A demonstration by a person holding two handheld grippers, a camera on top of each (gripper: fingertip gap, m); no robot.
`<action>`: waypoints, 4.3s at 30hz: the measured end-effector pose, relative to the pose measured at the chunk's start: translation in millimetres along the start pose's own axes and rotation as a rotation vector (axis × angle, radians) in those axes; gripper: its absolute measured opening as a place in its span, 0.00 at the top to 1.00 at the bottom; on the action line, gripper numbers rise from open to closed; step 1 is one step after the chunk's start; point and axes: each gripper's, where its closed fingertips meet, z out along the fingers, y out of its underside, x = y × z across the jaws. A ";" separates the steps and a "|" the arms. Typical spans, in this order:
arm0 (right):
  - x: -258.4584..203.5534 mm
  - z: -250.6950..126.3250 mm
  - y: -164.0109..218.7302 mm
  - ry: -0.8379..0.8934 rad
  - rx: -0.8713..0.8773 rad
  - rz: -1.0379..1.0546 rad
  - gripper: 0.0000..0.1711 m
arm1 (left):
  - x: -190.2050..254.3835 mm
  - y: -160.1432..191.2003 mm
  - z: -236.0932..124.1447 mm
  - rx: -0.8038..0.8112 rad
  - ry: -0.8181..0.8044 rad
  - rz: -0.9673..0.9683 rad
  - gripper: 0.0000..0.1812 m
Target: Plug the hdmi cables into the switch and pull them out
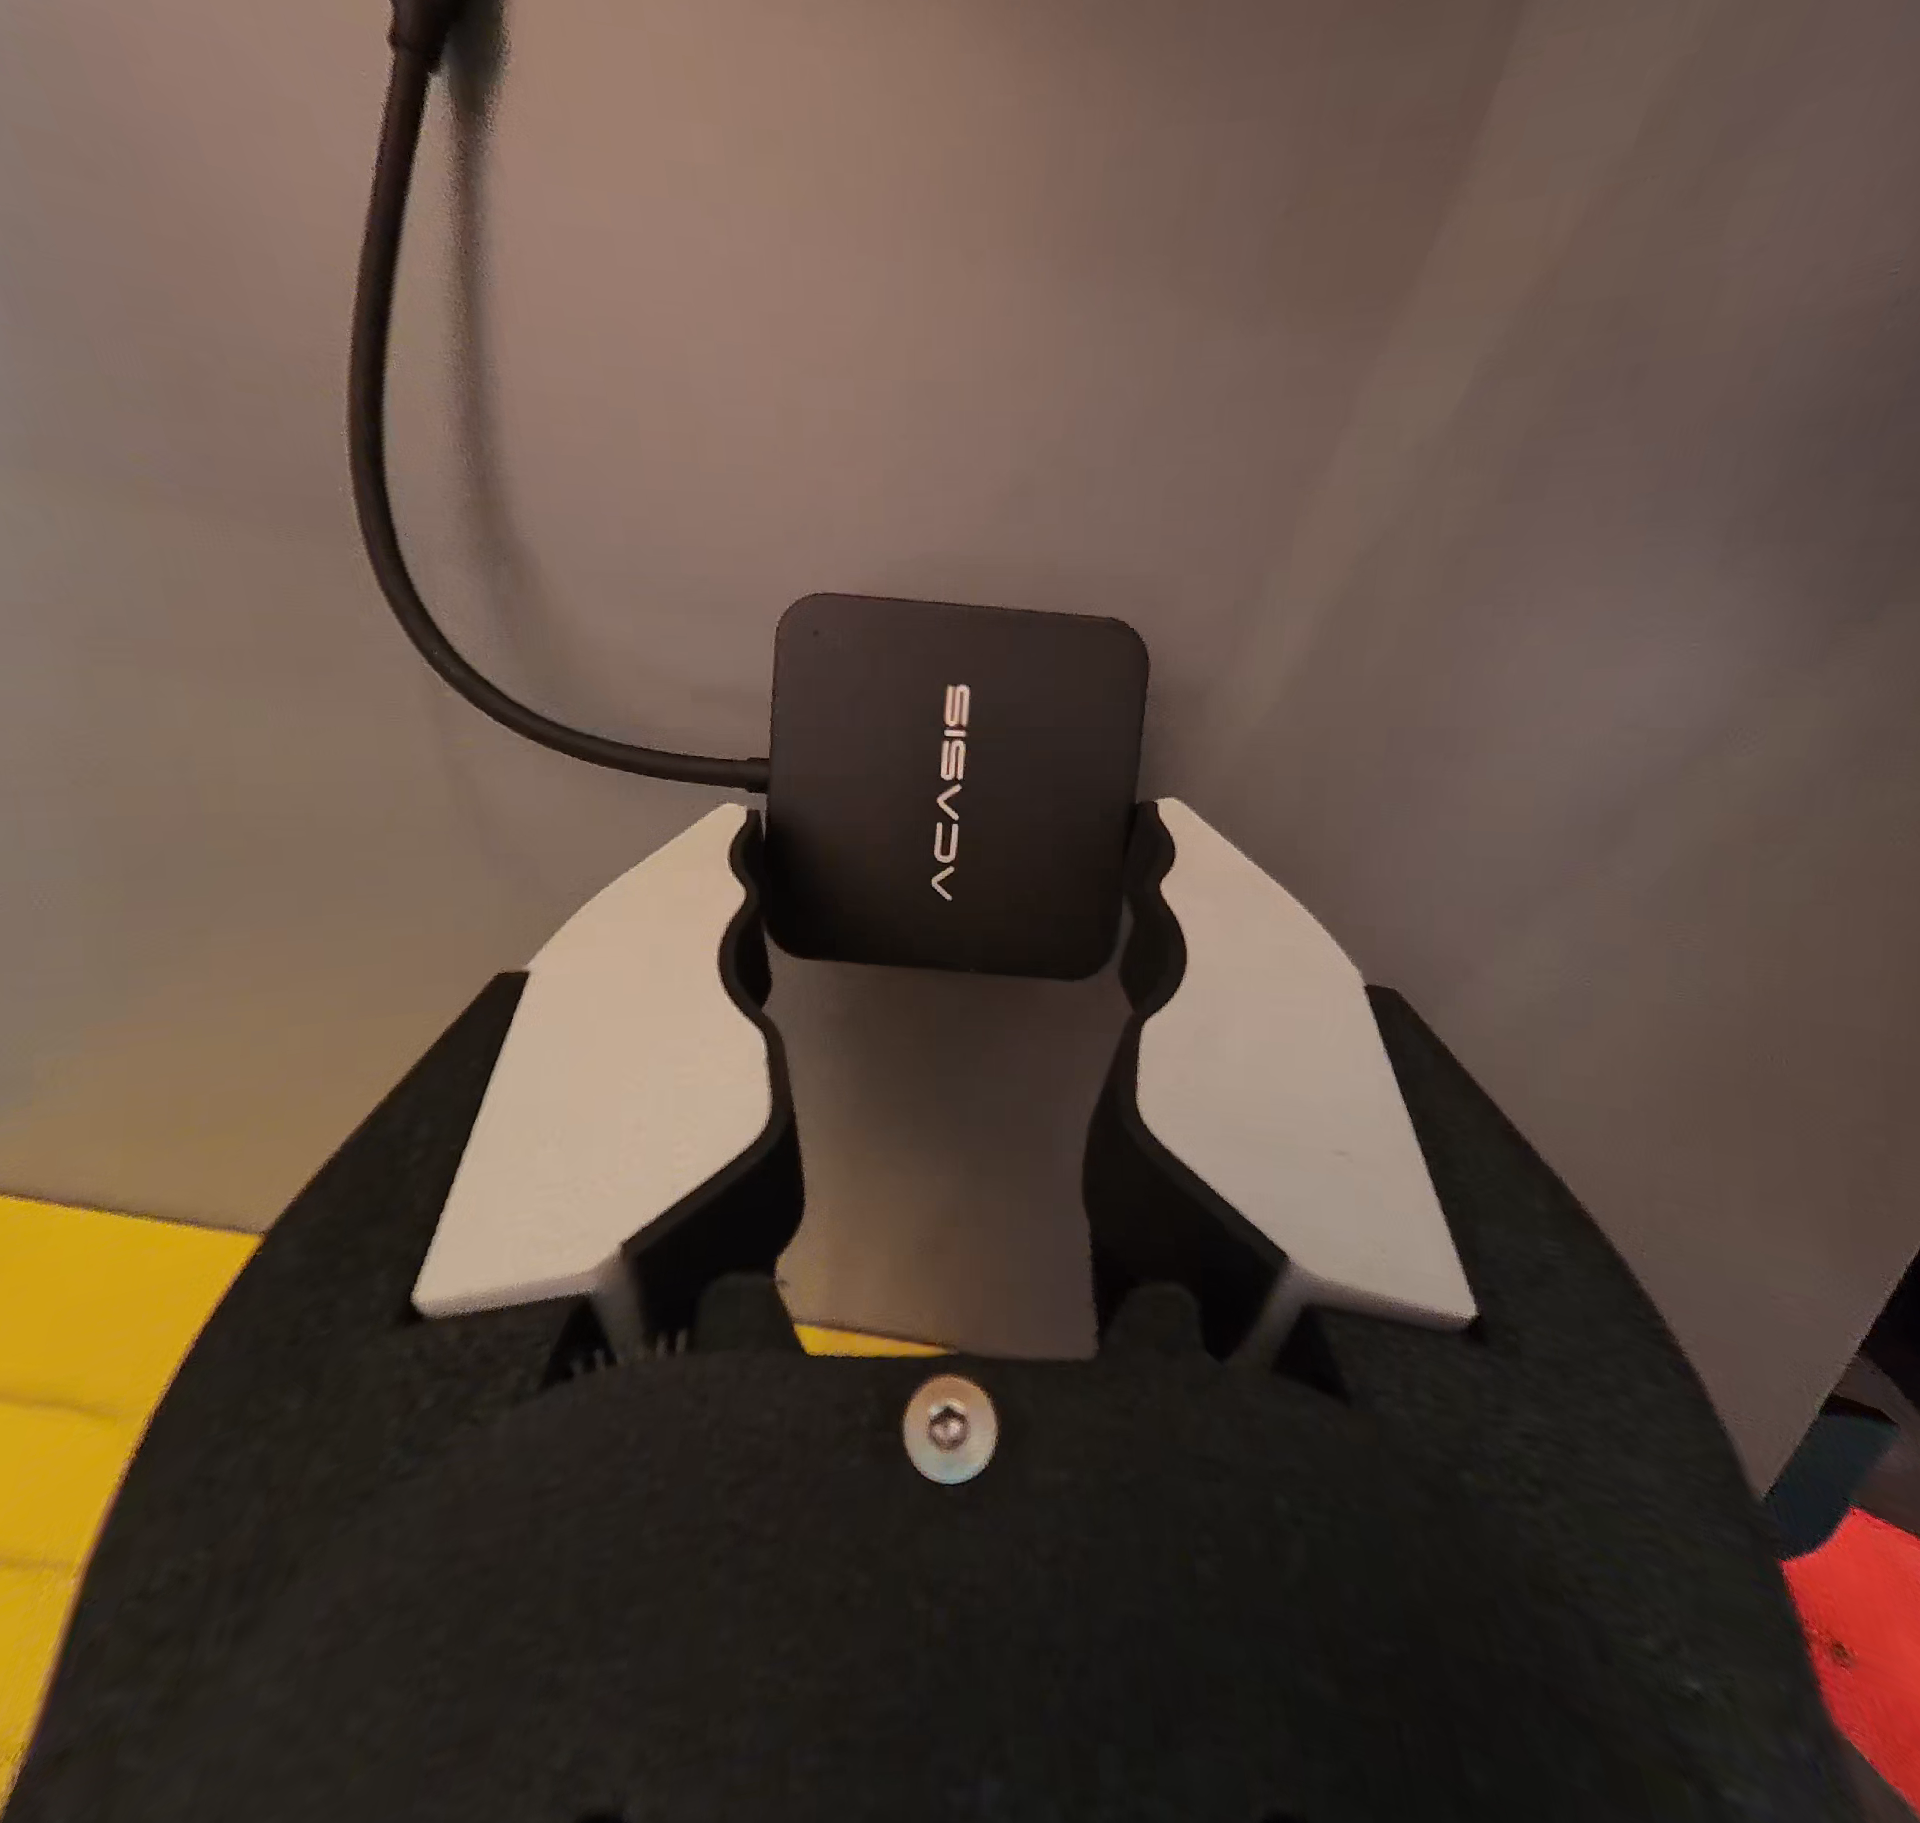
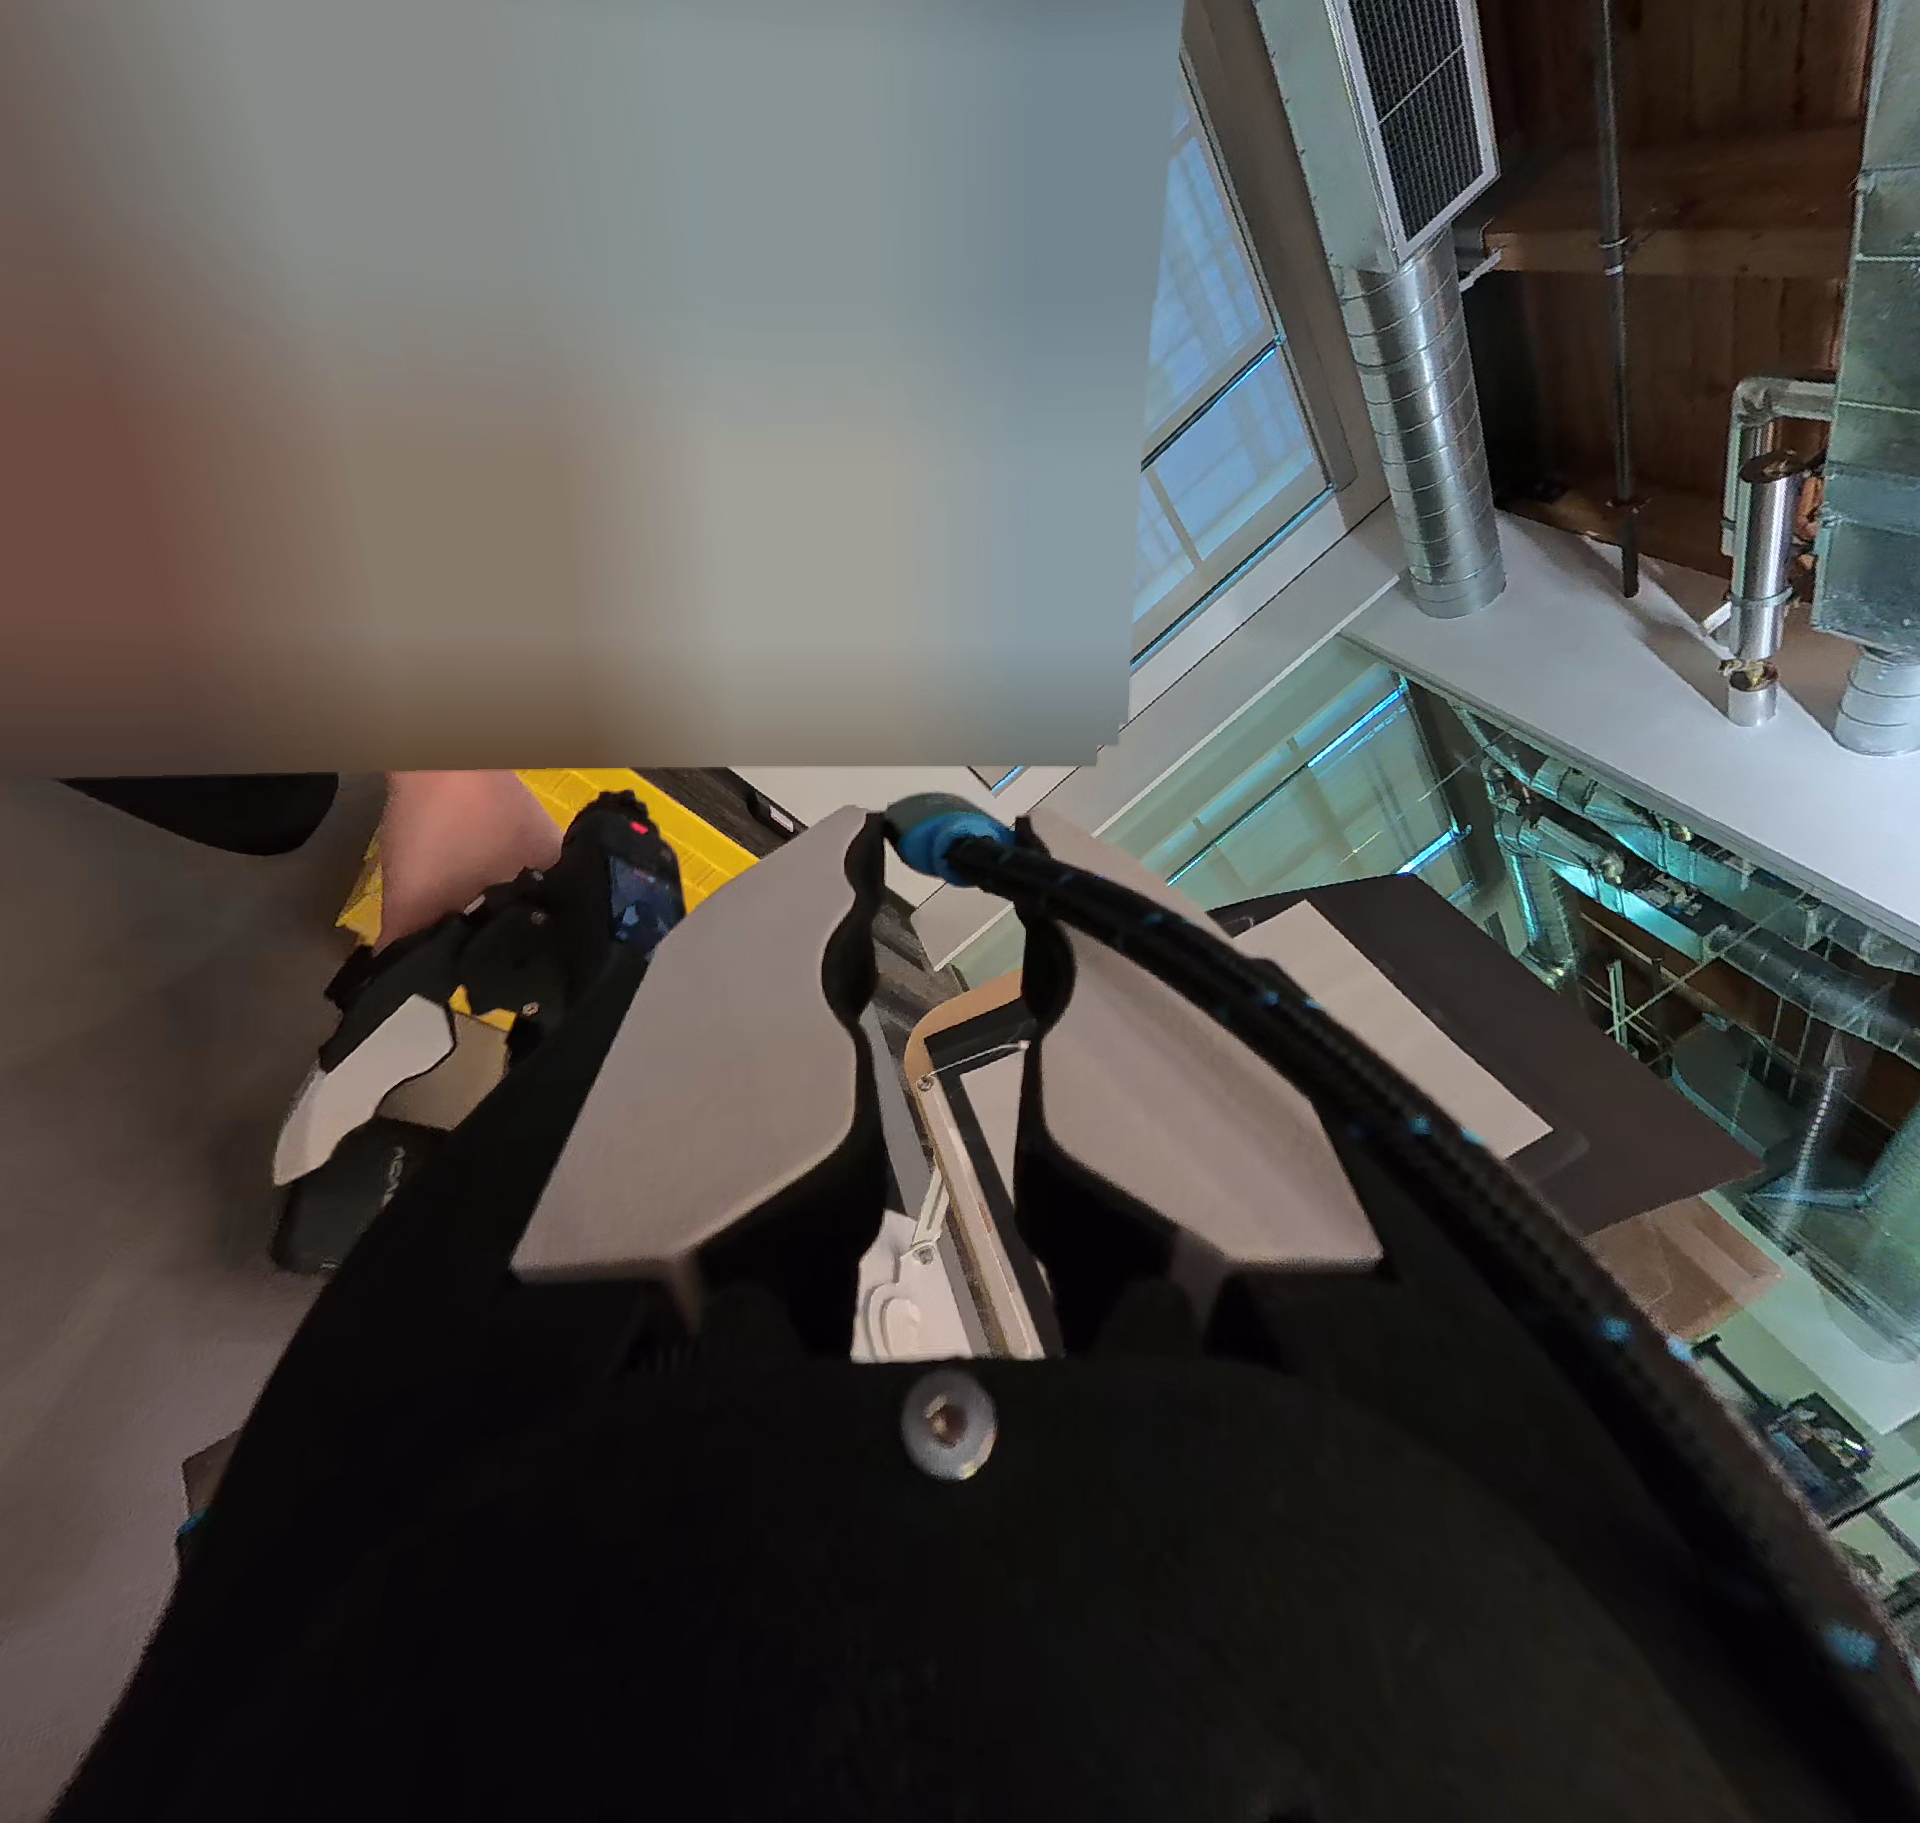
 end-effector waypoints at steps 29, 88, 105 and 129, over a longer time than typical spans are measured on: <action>-27.3 37.5 42.6 -0.089 -0.127 0.036 0.89 | -10.8 -2.6 -110.0 0.593 -0.036 -0.116 0.66; -5.9 3.2 -8.8 -0.024 0.011 -0.031 0.86 | -26.8 -11.2 5.0 0.057 -0.361 -0.186 0.56; -7.5 5.2 -2.9 -0.031 -0.005 -0.035 0.85 | -4.5 6.6 28.0 -0.150 -0.037 -0.216 0.60; -15.9 14.2 8.3 -0.063 -0.049 -0.046 0.85 | -6.4 7.5 27.3 -0.195 -0.030 -0.187 0.63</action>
